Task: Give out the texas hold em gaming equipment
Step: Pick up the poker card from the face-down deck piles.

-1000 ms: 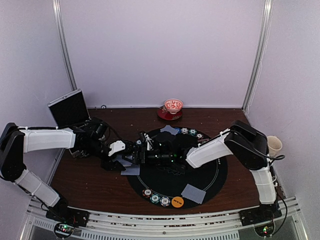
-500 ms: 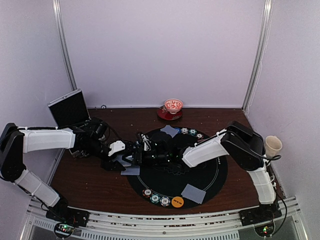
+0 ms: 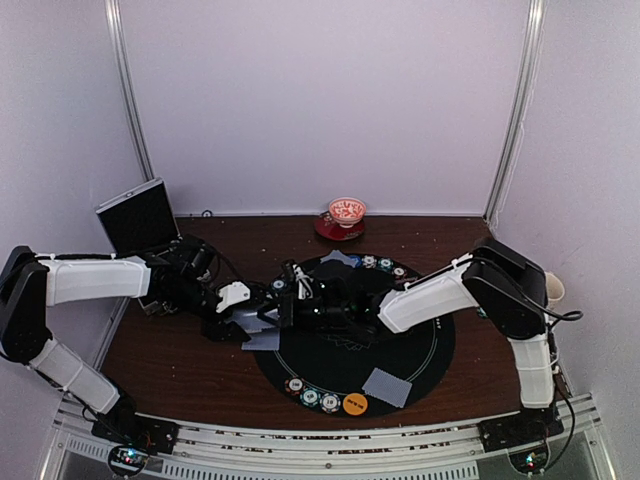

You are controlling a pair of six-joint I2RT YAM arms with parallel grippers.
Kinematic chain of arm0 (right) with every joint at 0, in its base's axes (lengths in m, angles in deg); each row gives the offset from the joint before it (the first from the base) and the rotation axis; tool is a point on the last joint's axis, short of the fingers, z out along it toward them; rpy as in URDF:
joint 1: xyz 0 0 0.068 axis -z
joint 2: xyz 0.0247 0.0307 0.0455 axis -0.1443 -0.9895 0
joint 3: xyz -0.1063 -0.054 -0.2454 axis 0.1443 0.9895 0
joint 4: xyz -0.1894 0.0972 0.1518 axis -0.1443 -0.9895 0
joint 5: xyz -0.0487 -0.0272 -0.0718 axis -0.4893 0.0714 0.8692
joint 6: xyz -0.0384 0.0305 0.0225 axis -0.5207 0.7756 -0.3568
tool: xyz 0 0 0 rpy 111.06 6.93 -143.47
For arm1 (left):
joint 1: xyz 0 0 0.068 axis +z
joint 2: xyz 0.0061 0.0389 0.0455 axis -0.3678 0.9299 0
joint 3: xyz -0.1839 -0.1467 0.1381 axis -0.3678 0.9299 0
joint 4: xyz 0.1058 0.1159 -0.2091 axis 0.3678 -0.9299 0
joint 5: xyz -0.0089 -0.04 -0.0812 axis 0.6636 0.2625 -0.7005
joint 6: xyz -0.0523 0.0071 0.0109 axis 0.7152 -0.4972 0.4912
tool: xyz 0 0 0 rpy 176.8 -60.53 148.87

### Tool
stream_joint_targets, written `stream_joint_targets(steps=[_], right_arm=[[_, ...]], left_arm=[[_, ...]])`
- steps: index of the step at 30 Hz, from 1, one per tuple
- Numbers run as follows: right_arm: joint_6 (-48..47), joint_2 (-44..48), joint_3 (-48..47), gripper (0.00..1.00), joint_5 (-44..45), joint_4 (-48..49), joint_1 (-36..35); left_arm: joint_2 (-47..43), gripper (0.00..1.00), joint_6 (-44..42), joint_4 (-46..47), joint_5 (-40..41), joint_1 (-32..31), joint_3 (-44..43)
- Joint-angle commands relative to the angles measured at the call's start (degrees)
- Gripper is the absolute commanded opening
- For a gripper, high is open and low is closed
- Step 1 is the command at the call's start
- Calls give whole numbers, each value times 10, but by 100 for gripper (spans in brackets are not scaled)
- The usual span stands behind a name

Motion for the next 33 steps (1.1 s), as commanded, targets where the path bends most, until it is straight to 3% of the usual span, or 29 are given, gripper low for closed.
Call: stream_joint_targets(steps=[1,5,20,24,33], right_arm=[[-16,36,28,16,40,-35,9],[-21,61,47,0,41,-33,5],[-2,168,188,0,60,27,39],[8,141,186,0,44,44,42],[57,2,82,0,-19,94,29]], left_arm=[[-5,58,-6,6,-21,-1,-2],[-4,58,-6,7,-19,-1,-2],[-6,58,-4,16,-13,19,-3],[-10,58,-7,14,-15,36,-5],[-16,58,-9,7,-36,63,-13]])
